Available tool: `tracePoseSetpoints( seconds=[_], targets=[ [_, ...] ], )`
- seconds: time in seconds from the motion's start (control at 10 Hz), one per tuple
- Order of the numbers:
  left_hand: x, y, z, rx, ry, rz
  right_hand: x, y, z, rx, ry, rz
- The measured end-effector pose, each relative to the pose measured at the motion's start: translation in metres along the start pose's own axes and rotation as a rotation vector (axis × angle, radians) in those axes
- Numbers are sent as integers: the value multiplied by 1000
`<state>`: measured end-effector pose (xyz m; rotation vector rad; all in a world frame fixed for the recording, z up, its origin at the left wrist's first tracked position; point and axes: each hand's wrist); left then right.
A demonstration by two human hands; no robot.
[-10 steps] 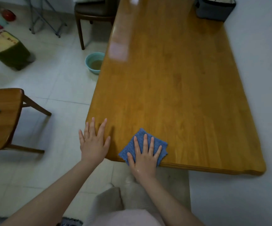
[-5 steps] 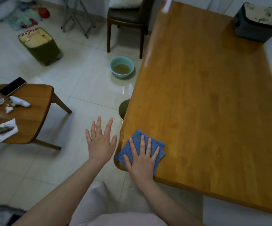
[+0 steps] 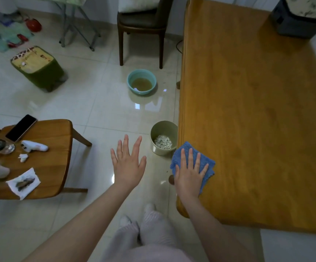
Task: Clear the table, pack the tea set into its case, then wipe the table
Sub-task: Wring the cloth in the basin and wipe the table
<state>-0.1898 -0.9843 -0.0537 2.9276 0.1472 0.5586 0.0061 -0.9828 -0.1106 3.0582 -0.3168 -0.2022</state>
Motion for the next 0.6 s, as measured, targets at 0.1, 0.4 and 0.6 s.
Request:
tracePoseSetpoints(
  seconds=[0.1, 0.4, 0.6],
  targets=[
    [-8, -28, -9, 15, -4, 22, -15, -32, 2, 42, -30, -59],
    [-62, -111, -55, 14, 2, 7, -91, -139, -16, -3, -241, 10],
    [-115, -210, -108, -20, 61, 58, -188, -213, -45, 104, -436, 49]
  ],
)
Point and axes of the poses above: each hand's wrist, its own y-axis away from the middle knuckle, its own z-axis out of the palm, x = y × z, and after that the axes turned 9 degrees about z, right-handed
